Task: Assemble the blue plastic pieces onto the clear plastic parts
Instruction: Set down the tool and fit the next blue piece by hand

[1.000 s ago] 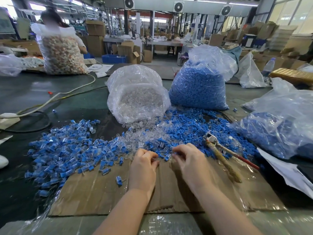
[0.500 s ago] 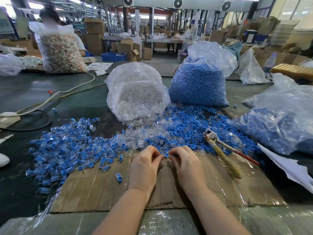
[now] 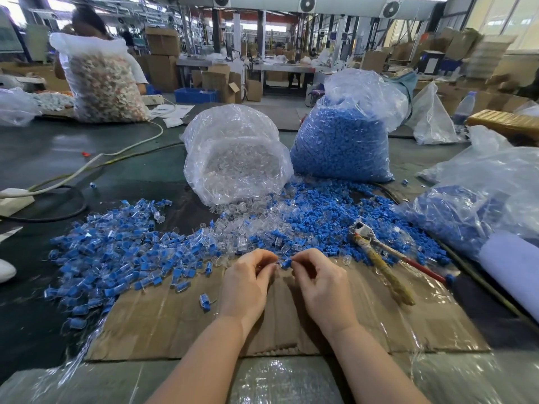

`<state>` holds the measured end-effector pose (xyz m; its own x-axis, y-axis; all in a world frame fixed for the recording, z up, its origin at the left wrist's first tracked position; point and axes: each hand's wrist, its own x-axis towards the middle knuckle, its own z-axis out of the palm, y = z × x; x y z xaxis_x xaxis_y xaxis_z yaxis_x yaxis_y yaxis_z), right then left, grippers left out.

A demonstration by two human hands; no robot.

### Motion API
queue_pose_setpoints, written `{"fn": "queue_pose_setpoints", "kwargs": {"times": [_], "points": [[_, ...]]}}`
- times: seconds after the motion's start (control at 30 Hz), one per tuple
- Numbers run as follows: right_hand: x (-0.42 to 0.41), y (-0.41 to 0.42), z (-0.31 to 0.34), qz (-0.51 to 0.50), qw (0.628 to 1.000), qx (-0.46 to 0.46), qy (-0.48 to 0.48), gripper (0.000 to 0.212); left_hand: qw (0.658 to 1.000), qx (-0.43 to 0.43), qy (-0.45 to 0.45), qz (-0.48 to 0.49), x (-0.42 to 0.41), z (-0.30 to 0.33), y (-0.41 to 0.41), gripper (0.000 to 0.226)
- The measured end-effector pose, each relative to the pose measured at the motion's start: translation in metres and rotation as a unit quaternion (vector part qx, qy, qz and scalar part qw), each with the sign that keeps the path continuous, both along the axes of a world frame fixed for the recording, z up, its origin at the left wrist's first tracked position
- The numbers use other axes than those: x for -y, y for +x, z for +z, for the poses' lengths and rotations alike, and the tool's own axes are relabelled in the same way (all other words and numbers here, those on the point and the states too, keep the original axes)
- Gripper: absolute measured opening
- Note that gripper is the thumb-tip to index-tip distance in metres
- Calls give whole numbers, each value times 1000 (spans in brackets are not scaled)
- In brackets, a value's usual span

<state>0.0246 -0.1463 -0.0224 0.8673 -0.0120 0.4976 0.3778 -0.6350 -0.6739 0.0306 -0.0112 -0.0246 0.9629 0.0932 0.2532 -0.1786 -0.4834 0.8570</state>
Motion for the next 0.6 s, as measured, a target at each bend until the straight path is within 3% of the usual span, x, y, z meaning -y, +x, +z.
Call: {"fn": "queue_pose_setpoints", "kwargs": {"times": [0.27,0.6], "points": [[0,0,0,19,998,-29,54,5,998,-30,-58,-7,0,-1,3,22],[-3,-2,-1,-14,996,-8,-91,12,994,-58,-90,-36,-1,0,1,16]]}}
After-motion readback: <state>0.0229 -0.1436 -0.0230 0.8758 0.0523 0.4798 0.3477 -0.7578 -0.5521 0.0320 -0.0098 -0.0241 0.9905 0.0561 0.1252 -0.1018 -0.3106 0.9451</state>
